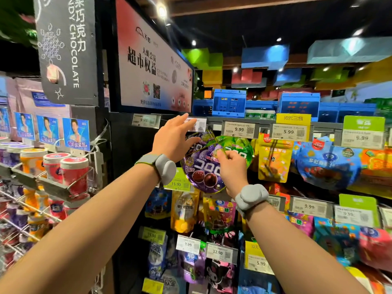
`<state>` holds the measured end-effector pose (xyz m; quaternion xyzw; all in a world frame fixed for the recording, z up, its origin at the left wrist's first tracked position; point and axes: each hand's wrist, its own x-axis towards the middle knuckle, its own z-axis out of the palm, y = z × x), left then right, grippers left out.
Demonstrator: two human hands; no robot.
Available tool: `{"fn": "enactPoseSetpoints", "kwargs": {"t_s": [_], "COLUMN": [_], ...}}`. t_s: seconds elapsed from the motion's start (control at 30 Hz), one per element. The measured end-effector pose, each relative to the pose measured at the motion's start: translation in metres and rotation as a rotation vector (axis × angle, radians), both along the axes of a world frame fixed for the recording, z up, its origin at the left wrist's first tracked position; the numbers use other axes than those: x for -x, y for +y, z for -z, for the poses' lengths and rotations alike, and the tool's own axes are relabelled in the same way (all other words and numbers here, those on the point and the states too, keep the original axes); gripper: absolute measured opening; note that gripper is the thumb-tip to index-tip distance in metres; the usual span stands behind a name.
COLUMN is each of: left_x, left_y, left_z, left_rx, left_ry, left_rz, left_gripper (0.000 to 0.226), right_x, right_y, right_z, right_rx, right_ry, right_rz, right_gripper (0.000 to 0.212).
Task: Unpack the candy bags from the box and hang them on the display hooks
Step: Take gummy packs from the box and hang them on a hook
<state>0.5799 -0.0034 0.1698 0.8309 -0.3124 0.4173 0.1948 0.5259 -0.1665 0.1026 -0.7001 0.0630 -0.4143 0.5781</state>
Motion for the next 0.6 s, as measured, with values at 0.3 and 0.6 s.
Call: {"fn": "enactPoseSetpoints", "kwargs": {"t_s": [0.3,0.6], "left_x": [-0.008,-0.012], "left_y": [-0.004,0.010], "left_z": [-0.017,-0.047], "left_rx": [-0.046,-0.085], "left_ry": [-0.088,0.020], "left_rz": [-0.037,0.016], "left_gripper": [0.036,0.033], "right_x": [-0.012,-0.034], "right_y": [-0.004,0.002], "right_z": [-0.001,-0.013], "right_rx": [0.033,0.086], "right_ry": [-0.001,-0.001], "right_rz": [0.003,-0.033], "right_gripper": [0.038,0.034]}}
